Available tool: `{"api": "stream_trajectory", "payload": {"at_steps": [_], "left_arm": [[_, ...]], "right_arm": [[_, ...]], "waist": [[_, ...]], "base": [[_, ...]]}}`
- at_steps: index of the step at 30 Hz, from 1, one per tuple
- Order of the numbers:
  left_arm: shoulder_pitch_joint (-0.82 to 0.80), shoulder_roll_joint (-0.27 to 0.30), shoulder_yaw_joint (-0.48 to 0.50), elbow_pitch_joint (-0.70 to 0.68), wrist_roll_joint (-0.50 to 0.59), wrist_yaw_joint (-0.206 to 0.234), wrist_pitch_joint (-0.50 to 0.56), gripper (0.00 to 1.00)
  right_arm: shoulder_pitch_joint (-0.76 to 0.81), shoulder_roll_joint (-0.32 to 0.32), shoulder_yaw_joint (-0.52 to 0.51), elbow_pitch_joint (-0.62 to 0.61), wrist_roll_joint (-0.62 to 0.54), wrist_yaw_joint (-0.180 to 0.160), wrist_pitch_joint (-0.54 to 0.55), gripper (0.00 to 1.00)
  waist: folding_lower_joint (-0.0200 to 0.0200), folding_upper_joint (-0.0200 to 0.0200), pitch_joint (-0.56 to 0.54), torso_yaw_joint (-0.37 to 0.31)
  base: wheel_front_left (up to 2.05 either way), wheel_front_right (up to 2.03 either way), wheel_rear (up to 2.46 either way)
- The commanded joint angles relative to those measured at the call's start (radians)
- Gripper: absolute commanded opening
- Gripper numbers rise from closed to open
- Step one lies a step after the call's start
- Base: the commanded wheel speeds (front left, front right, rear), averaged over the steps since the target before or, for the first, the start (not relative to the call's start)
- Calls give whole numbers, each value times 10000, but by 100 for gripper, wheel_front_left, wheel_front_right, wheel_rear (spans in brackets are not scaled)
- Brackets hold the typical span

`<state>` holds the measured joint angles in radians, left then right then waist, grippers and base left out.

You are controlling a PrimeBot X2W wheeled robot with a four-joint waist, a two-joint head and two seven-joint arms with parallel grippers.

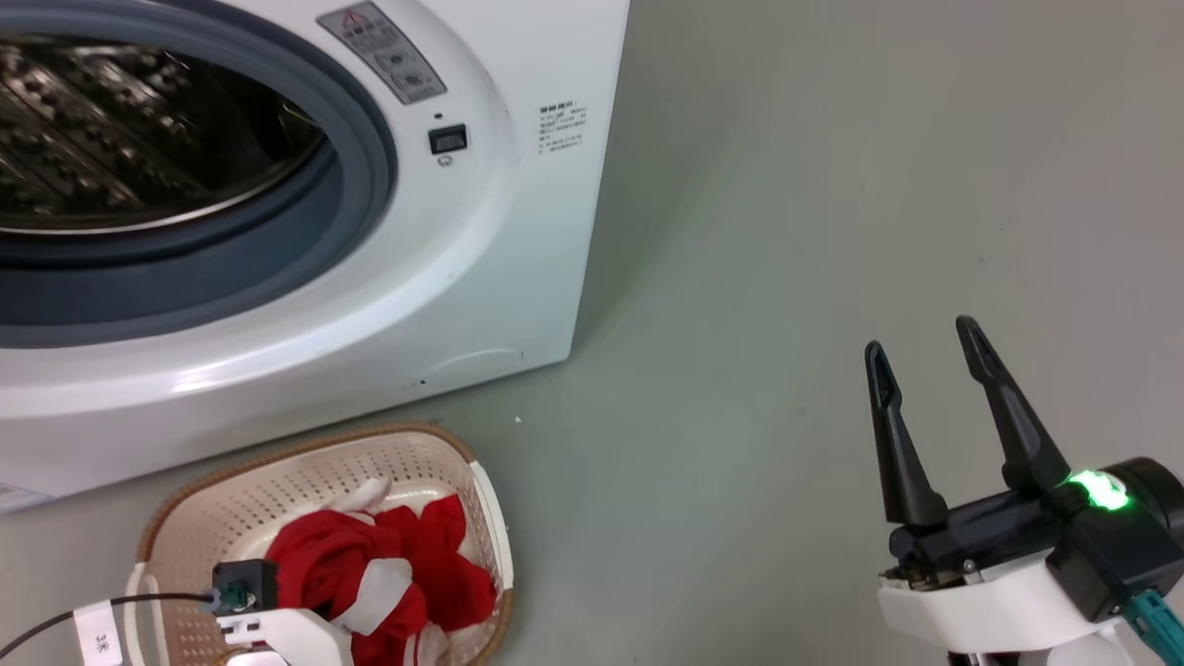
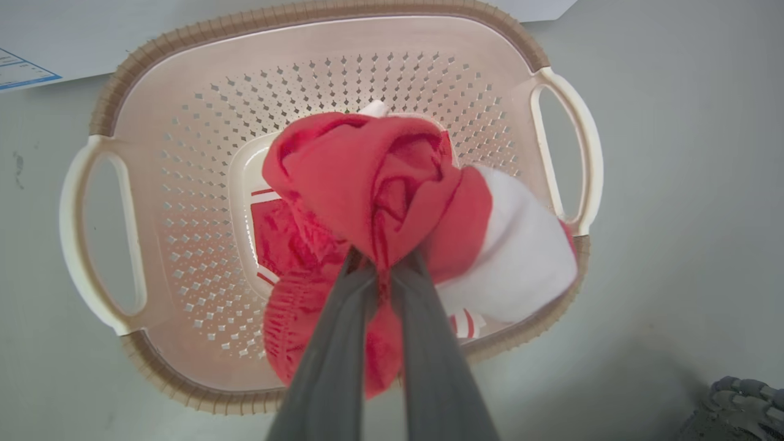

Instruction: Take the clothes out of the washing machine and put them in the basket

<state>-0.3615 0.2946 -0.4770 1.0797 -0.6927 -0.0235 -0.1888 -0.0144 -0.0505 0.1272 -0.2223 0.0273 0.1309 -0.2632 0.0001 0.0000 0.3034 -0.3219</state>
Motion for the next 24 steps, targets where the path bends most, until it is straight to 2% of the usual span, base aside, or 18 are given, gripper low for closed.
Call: {"api": "stream_trajectory", "payload": {"at_steps": [1,9,24], "left_arm": [[-397,-70,20,427,-51,-36,49,0],[-1396,-72,-18,1576,-35,-21,170,0],[-3012,323,-483,1982,432,447,485,0]], "right_arm": [[-287,6,36,-70,118,-3,-23,100],[-882,6,-19,-284,402,-3,-23,100],[-1697,5,-225,-697,885,-3,-23,100]], "waist": [[-1,0,546,-163],[-1,0,1764,-425],[-1,0,3513,-521]], "base": [[0,0,0],[0,0,0],[0,0,0]]}}
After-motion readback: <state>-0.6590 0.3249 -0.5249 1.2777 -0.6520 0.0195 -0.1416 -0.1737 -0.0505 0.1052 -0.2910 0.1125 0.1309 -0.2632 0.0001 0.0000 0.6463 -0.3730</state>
